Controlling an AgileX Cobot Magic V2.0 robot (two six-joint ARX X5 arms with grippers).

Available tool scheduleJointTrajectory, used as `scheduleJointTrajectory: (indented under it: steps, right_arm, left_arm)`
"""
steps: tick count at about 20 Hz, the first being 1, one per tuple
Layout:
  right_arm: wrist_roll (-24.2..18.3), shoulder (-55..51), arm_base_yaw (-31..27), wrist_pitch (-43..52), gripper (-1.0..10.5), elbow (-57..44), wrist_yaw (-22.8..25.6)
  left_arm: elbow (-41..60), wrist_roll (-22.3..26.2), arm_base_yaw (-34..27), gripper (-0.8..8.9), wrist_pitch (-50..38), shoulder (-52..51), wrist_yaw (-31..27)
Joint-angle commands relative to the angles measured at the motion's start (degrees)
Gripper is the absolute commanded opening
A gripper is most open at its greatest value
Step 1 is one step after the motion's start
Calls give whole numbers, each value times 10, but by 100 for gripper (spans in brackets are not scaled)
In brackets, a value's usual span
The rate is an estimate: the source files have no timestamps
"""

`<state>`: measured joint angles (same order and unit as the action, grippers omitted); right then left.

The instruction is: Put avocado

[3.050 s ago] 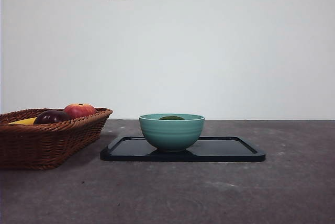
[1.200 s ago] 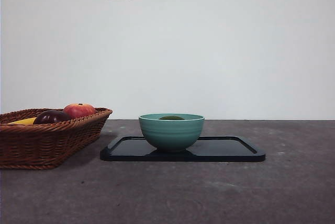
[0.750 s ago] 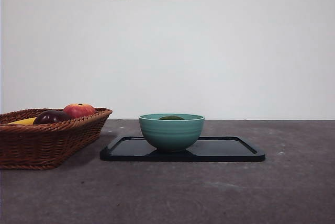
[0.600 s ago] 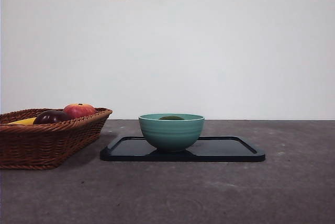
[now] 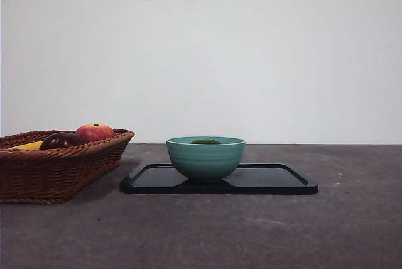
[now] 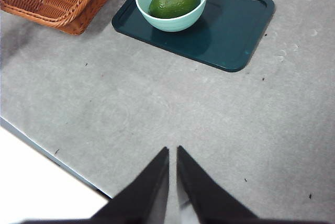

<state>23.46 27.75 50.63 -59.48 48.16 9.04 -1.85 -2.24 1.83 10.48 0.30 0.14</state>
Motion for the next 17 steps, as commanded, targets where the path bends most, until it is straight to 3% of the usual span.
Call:
scheduleJointTrajectory:
  steps: [1, 16, 17]
  right_arm:
    - [5, 1, 6, 6, 20, 3, 0]
    - [5, -3, -8, 7, 20, 3, 0]
    - [-19, -8, -25, 7, 20, 3, 1]
  left_arm:
    - [12, 2, 0, 20, 4, -1, -2]
    - [12, 2, 0, 20, 4, -1, -2]
    - [12, 2, 0, 20, 4, -1, -2]
